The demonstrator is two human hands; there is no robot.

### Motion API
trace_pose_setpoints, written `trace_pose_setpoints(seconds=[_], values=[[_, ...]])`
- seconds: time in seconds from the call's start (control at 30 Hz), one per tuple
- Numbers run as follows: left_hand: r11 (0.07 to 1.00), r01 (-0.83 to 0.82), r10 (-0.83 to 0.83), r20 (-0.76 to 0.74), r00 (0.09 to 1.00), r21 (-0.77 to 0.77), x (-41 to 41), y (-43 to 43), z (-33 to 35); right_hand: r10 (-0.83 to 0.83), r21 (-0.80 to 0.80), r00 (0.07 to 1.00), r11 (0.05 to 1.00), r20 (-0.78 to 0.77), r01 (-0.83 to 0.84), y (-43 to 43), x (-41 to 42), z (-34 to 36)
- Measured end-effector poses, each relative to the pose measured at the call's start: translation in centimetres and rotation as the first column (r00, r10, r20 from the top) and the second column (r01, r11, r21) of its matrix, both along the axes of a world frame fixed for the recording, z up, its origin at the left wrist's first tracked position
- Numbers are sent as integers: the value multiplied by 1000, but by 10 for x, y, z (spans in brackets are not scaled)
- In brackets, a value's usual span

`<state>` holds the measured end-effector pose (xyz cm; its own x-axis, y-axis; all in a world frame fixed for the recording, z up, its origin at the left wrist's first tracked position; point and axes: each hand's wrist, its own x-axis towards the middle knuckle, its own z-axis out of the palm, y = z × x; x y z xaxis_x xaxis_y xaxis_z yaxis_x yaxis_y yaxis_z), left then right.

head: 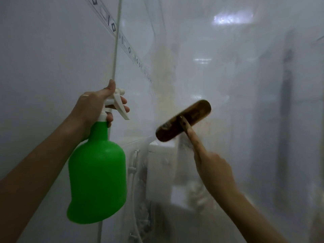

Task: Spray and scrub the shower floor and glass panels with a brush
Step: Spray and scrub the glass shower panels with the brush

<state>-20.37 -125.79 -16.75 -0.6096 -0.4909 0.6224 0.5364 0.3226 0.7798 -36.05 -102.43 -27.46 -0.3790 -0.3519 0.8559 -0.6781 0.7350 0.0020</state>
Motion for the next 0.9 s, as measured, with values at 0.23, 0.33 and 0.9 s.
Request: trace_pose_setpoints(seconds=[0.23,0.33,0.9], values=[[997,66,-64,50,997,-35,-16,19,-15,-37,-23,997,999,-74,36,-15,-18,56],[996,89,-88,58,994,-14,-20,26,-23,-49,-59,998,997,-33,47,0,-17,47],[985,175,-174,-34,984,14,-22,81,-44,-90,-36,991,995,96,94,102,-7,-50]])
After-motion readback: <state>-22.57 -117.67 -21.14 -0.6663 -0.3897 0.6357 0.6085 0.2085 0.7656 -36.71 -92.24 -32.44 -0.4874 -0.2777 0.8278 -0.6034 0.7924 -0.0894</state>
